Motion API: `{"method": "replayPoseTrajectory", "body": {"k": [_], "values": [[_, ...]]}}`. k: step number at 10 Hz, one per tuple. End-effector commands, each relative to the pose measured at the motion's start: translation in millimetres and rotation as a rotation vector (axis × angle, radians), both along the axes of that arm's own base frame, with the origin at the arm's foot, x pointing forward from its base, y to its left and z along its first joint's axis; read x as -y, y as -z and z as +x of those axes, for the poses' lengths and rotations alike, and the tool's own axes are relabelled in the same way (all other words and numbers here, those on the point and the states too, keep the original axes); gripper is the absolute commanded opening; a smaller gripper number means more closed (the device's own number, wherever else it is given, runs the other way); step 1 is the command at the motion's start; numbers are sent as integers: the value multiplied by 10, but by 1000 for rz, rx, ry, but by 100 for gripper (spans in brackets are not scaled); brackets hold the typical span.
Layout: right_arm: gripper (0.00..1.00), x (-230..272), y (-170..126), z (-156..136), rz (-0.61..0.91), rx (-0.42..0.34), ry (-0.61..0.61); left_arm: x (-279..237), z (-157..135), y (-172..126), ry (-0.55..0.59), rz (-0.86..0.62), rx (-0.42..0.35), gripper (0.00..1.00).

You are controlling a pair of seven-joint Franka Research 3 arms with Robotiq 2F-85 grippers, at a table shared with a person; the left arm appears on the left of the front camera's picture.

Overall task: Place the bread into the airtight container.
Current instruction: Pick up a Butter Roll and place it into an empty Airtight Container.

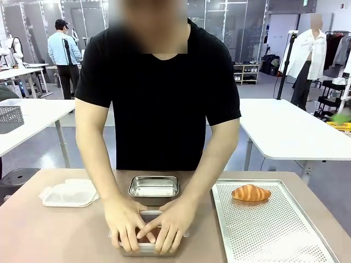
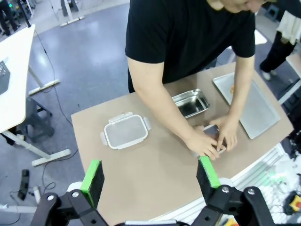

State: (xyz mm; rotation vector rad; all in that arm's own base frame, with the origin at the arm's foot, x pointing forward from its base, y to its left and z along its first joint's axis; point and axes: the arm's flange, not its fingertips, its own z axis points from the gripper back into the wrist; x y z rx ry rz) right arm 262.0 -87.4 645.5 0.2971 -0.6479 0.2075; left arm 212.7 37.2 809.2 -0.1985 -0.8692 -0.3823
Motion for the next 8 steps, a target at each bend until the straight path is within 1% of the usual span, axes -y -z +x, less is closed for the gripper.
{"method": "replayPoseTrajectory", "body": {"k": [1,2,3,4,5,6,7,8], "values": [[100,612,381,-357,217,67,206,4,2,-6,2,0,1,100],[100,884,559,-503,275,72,292,4,2,-6,2,0,1,100],[100,1091,732,-633,328,86,352,4,2,-6,2,0,1,100],[100,1199,862,-774,360,109,380,4,2,-6,2,0,1,100],[100,1247,956,-888,371,131,384,4,2,-6,2,0,1,100],[100,1262,1006,-914,385,129,398,4,2,-6,2,0,1,100],[100,1243,1038,-891,400,133,385,4,2,-6,2,0,1,100],[100,1206,1053,-840,377,105,359,4,2,-6,2,0,1,100]]}}
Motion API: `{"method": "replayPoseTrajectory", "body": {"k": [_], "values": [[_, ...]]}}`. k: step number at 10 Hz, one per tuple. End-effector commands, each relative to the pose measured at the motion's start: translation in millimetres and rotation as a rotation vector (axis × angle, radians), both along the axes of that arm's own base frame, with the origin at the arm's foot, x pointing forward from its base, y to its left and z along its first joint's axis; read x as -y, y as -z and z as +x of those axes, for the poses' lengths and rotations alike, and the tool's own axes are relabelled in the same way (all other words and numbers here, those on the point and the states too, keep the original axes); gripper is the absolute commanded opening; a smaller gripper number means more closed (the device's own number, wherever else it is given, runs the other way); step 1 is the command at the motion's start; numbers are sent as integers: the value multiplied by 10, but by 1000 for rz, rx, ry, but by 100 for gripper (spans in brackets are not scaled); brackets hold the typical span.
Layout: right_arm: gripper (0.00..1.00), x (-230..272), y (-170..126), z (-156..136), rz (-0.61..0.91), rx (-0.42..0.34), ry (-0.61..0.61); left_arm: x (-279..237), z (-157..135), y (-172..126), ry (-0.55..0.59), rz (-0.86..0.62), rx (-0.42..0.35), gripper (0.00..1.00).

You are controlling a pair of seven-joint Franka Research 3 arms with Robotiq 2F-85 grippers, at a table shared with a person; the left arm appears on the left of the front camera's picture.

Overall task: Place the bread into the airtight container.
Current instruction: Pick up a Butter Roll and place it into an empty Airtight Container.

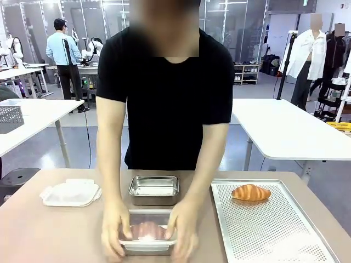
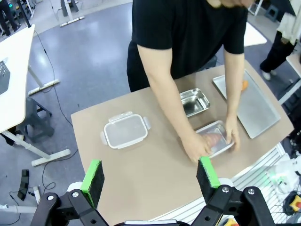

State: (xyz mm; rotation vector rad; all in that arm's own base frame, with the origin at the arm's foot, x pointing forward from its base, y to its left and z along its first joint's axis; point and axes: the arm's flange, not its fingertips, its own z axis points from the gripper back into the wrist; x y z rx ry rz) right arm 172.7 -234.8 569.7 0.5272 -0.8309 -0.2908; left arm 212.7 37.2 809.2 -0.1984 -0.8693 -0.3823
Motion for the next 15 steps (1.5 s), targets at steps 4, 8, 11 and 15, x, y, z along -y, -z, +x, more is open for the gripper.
{"method": "replayPoseTrajectory", "body": {"k": [4,8,11,15], "values": [[100,19,0,-25,4,-2,13,4,2,-6,2,0,1,100],[100,28,-7,-28,0,-2,14,4,2,-6,2,0,1,100],[100,-862,-511,352,-451,114,-373,4,2,-6,2,0,1,100],[100,-1912,-793,1188,-874,120,-745,4,2,-6,2,0,1,100]]}}
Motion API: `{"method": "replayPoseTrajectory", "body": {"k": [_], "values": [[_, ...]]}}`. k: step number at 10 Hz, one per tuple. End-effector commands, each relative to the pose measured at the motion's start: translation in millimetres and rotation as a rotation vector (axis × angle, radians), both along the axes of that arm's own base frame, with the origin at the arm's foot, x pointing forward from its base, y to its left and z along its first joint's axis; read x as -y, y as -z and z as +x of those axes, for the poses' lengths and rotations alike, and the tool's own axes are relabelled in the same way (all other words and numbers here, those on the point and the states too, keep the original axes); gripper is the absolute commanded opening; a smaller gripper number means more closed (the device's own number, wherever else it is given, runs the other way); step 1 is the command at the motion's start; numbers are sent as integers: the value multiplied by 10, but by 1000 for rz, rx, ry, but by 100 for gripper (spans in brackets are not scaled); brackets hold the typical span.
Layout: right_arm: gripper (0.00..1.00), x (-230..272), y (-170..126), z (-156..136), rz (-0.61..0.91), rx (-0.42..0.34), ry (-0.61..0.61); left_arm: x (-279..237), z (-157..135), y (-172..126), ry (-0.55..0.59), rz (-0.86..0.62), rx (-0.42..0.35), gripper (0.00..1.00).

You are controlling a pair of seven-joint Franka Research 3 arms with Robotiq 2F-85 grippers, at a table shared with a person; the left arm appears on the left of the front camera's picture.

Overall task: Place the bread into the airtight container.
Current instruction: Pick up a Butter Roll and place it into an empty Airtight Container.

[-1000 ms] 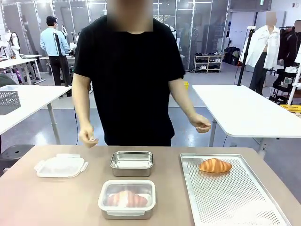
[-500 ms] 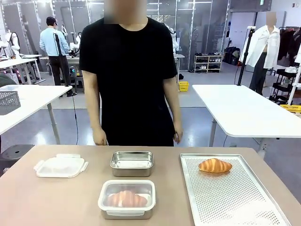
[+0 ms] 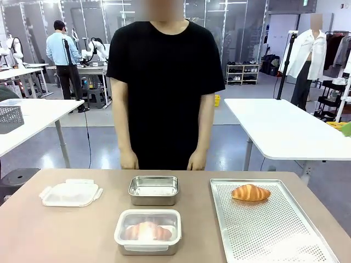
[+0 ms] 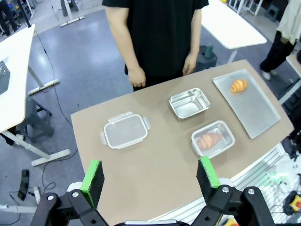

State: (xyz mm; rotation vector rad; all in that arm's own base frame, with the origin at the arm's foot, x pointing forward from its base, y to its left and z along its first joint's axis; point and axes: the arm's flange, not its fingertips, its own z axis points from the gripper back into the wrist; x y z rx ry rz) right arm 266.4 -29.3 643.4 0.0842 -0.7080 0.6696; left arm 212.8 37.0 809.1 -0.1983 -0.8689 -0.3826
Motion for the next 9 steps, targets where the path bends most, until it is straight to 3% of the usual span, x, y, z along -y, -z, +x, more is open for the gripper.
{"method": "replayPoseTrajectory", "body": {"k": [1,3,5,7,9], "values": [[100,-156,-51,481,-217,61,-178,2,1,-7,2,0,1,100],[100,-626,182,886,-386,14,-321,2,1,-7,2,0,1,100],[100,-841,626,1233,-480,-103,-414,2,1,-7,2,0,1,100],[100,-906,1047,1380,-523,-175,-512,2,1,-7,2,0,1,100],[100,-918,1343,1433,-566,-216,-499,2,1,-7,2,0,1,100]]}}
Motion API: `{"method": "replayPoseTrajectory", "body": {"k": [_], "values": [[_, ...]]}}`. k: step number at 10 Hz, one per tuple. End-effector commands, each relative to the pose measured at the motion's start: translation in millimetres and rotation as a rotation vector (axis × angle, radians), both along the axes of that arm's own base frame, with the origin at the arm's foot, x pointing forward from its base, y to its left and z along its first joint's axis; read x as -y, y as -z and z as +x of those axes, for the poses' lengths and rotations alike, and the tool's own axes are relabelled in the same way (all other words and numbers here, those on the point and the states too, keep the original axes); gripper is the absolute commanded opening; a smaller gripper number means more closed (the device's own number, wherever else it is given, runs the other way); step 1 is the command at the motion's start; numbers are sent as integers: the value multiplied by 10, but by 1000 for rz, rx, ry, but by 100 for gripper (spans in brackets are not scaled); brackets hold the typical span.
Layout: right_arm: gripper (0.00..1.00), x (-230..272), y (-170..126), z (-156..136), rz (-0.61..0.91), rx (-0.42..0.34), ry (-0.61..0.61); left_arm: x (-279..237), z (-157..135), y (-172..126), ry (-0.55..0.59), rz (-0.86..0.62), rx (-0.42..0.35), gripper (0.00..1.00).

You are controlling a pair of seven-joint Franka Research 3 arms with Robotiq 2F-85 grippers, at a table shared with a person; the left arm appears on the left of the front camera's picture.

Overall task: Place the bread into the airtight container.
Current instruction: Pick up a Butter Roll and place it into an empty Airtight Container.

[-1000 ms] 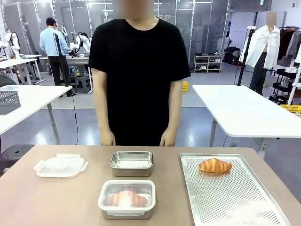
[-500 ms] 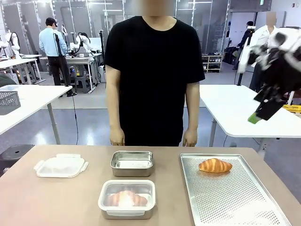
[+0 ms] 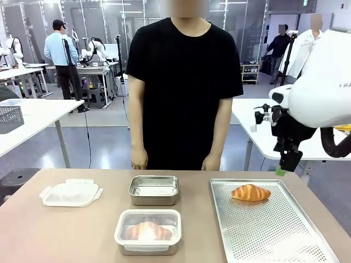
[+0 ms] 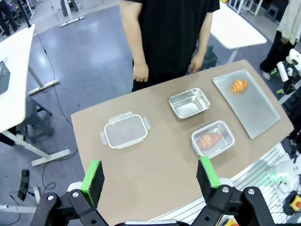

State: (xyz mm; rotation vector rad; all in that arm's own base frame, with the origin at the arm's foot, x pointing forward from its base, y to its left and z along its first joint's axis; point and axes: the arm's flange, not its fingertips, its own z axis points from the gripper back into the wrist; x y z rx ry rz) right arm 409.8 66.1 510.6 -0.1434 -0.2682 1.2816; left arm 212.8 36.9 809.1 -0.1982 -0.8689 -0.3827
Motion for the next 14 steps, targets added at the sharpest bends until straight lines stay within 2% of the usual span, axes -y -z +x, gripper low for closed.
{"method": "replayPoseTrajectory", "body": {"k": [1,2,3,7,10,12,14], "values": [[100,23,59,2,-25,20,20,1,1,-7,1,0,1,100],[100,18,34,-2,20,23,83,1,1,-7,1,0,1,100],[100,15,71,16,-9,-11,6,1,1,-7,1,0,1,100],[100,21,67,19,-9,-8,19,1,1,-7,1,0,1,100],[100,-72,471,619,-46,-141,-211,1,1,-7,1,0,1,100],[100,-130,706,945,-101,-197,-285,1,1,-7,1,0,1,100],[100,-193,971,1274,-86,-229,-295,1,1,-7,1,0,1,100]]}}
